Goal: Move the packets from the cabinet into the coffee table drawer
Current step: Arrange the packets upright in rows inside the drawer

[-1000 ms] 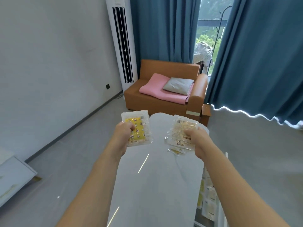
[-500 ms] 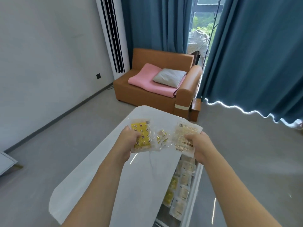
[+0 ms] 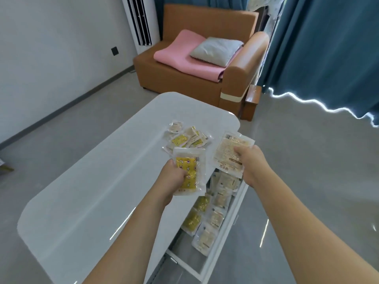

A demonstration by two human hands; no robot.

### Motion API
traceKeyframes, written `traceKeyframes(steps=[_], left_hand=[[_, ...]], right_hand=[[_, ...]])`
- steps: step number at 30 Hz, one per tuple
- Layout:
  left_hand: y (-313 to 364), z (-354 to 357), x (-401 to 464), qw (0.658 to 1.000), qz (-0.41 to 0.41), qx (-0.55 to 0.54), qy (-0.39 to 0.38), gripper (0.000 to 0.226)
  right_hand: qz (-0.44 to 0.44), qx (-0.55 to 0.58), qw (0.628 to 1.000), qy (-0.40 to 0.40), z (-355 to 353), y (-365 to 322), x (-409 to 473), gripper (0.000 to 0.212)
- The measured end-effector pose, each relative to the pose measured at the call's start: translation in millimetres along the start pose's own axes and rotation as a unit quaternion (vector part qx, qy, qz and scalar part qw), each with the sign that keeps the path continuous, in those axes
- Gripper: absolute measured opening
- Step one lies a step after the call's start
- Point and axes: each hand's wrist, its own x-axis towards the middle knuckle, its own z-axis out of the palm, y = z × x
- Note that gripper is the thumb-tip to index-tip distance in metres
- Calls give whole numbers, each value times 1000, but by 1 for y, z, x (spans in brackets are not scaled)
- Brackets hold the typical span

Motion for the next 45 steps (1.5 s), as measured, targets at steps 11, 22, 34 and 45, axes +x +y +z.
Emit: traceKeyframes(steps=[11, 22, 34, 45], left_hand=[[-312, 134, 133, 988, -29, 150, -35, 27], [-437, 125, 155, 946, -102, 286, -112, 41], [-450, 99, 153, 911, -29, 398, -99, 27], [-440, 93, 150, 791, -79, 599, -99, 19]], right_hand=[[13, -32, 999, 17, -20, 273, 201, 38], [18, -212, 976, -46, 4, 383, 214, 70], [3, -269, 957, -109, 55, 422, 188, 63], [-72, -420, 894, -135, 67, 450, 178, 42]])
